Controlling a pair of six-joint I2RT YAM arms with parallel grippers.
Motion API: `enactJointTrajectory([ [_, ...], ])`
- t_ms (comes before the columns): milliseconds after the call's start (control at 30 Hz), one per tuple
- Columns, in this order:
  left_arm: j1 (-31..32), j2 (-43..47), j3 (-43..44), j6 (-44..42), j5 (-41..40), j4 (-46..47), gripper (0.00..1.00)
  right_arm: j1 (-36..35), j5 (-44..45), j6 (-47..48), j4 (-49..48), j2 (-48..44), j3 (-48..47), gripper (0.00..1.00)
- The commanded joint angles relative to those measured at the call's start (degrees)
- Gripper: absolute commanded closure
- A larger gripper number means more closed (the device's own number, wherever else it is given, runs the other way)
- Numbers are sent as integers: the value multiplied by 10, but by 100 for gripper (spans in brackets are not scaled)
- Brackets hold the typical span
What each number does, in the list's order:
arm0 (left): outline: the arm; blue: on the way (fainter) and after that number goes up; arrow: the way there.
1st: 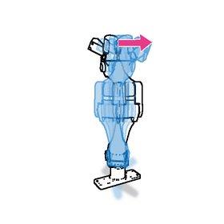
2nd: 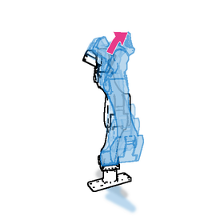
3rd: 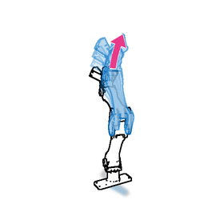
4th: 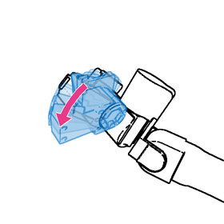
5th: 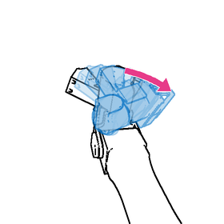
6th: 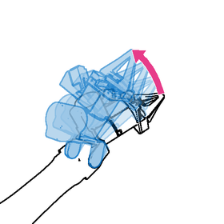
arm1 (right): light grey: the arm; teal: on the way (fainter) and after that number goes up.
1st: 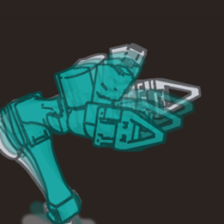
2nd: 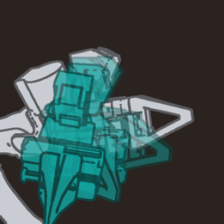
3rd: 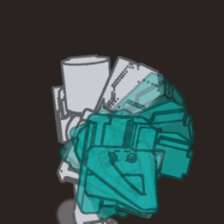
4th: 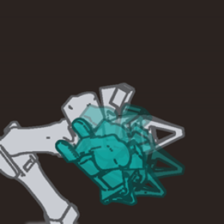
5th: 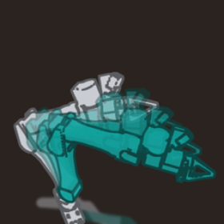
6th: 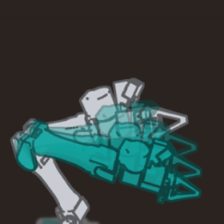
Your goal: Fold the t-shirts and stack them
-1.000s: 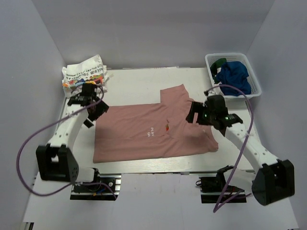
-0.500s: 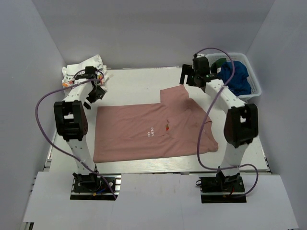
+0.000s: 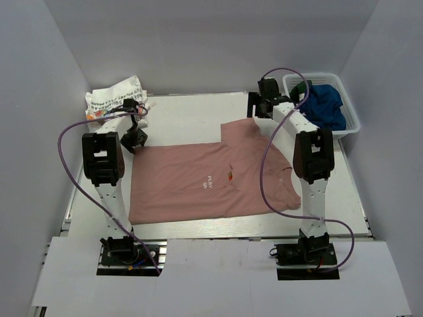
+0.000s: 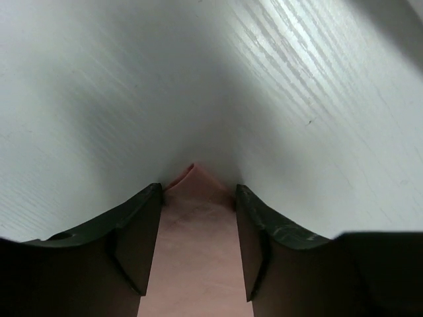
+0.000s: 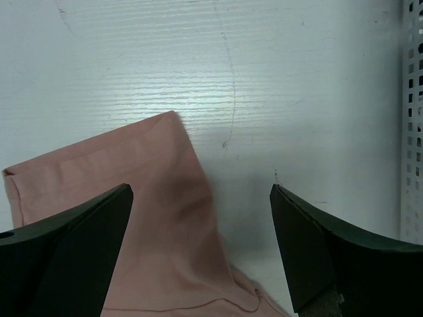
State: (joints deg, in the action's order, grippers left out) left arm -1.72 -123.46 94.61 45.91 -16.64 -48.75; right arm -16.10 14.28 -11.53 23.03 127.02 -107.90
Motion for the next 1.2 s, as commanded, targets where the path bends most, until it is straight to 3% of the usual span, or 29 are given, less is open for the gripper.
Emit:
enactJointTrajectory([
  [0,-1,17,-29,0,7,-1,42,6,12,11,-11,0,-31,10],
  [100,-1,12,-35,0,13,-6,61,7,9,14,-20,9,-30,10],
  [133,-1,6,-35,0,14,-6,72,6,5,21,-22,15,-31,10],
  [300,-1,6,-35,-6,21,-6,99,7,-32,39,-48,63,-70,10],
  [567,-1,11,-40,-12,27,-12,100,6,-123,38,-52,149,-142,12],
  [667,-1,16,-40,-17,21,-18,100,5,-137,38,-23,155,-147,39],
  [700,-1,22,-40,-17,21,-23,100,5,-137,31,-17,143,-126,53],
  [800,-1,22,-31,-29,21,-23,100,2,-171,39,-18,113,-95,78],
  [833,-1,16,-21,-29,21,-32,100,1,-172,44,-14,109,-79,100],
  [967,4,22,-14,-29,10,-43,100,2,-168,58,-26,70,-52,100],
  [1133,10,50,-14,-35,-21,-62,100,-19,-186,158,-29,-15,-20,100],
  [1167,15,58,-20,-30,-21,-62,100,-24,-185,176,-39,-31,28,100],
])
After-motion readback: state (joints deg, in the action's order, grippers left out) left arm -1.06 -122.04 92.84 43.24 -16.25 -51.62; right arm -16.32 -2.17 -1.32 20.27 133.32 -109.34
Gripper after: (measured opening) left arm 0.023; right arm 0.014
